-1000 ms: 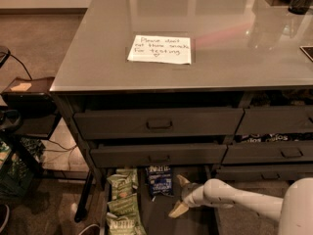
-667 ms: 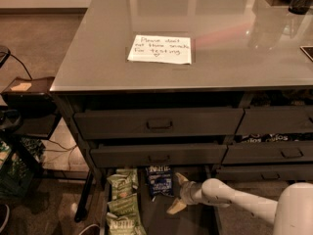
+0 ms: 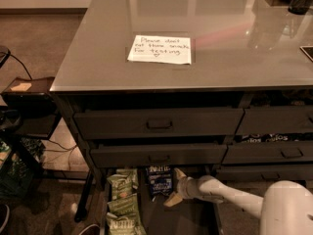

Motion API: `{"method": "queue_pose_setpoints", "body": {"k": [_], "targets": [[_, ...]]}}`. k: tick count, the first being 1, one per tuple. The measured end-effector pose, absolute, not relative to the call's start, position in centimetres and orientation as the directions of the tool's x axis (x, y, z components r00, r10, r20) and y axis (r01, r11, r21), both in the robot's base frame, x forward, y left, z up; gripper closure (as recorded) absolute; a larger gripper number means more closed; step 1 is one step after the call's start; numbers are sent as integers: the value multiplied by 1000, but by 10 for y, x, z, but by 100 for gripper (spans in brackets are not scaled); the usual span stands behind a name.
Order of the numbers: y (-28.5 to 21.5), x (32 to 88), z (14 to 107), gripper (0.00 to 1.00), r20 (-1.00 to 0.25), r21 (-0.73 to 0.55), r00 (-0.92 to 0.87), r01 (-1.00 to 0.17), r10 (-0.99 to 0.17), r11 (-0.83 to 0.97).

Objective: Pick blue chip bag from bottom drawer and place on counter

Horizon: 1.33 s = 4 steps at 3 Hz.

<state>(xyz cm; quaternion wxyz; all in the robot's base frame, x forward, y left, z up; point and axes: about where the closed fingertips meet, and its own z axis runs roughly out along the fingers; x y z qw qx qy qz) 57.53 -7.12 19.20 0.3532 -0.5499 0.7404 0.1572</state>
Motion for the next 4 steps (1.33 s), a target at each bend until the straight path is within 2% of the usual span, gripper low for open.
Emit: {"method": "queue_pose_setpoints", "body": {"k": [4], "targets": [[-66,617,144,0,-671,-122,-229,-904,-706,409]]}}
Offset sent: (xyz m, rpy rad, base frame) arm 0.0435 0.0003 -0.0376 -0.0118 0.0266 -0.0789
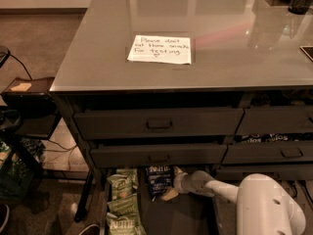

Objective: Pick blue chip bag from bottom drawer and place on counter

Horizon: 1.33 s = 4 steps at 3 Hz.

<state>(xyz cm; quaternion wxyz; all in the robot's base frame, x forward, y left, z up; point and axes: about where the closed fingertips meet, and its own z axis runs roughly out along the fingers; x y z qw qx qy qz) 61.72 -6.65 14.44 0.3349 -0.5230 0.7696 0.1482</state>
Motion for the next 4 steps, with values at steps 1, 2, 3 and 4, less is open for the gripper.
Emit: {"method": "queue_pose_setpoints", "body": {"k": [1,2,3,4], "targets": [[-62,620,137,19,-670,-117,-224,-910,-708,398],[-58,620,136,41,-676,-123,-208,-914,-707,386],[-55,612,148,80,-692,-143,-162,-924,-704,354],[-56,607,156,100,-699,-149,-147,-927,-699,344]]}}
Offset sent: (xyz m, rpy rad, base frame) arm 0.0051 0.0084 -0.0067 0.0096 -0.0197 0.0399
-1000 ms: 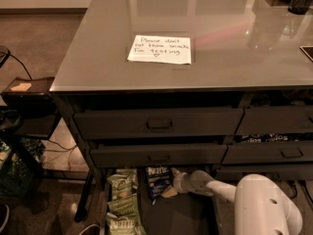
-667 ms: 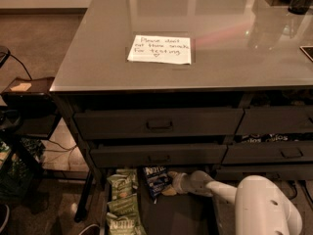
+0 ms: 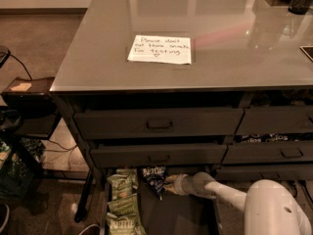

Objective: Pick blue chip bag from bottom drawer and place on counter

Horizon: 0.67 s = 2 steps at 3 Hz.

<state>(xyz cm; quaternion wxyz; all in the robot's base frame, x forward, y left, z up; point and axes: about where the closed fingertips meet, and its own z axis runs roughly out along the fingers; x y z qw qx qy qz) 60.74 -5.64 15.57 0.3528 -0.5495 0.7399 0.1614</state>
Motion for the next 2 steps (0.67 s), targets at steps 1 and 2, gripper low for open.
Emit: {"method": "queue_pose_setpoints", "body": {"k": [1,2], "targets": [[-72,591,176,100,-702,-132,-151,-932,-696,336],[-92,567,201,100,-684,-115,-164,-938,-710,328]]}}
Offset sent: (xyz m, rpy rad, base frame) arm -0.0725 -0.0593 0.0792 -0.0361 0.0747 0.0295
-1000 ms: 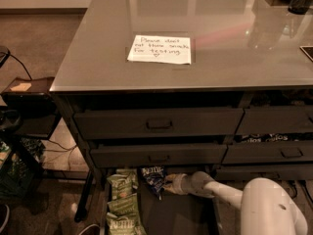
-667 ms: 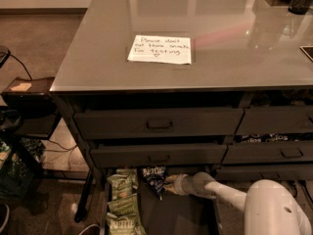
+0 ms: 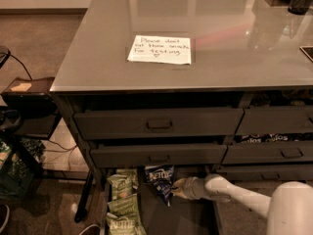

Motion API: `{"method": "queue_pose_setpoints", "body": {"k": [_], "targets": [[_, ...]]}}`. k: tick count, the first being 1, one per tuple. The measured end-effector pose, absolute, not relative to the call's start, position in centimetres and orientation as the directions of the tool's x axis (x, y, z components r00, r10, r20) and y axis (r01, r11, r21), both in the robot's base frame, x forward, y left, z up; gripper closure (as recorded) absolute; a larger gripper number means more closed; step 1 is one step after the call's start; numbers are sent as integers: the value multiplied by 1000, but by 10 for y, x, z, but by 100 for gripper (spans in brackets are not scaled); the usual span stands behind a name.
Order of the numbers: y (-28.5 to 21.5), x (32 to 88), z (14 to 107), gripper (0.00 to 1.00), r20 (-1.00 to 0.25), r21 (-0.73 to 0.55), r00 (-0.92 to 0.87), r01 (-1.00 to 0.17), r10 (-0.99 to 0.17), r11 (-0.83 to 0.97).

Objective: Pick blue chip bag from bottom drawer and place on counter

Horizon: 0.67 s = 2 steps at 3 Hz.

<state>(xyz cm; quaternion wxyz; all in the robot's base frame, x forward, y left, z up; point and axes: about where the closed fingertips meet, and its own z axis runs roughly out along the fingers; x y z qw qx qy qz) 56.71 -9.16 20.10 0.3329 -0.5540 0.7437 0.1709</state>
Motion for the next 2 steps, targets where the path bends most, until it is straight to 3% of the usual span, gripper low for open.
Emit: {"method": "queue_pose_setpoints", "body": {"k": [2], "targets": [[-126,505,238,100,-640,-52,-240,-934,-729,353]]}}
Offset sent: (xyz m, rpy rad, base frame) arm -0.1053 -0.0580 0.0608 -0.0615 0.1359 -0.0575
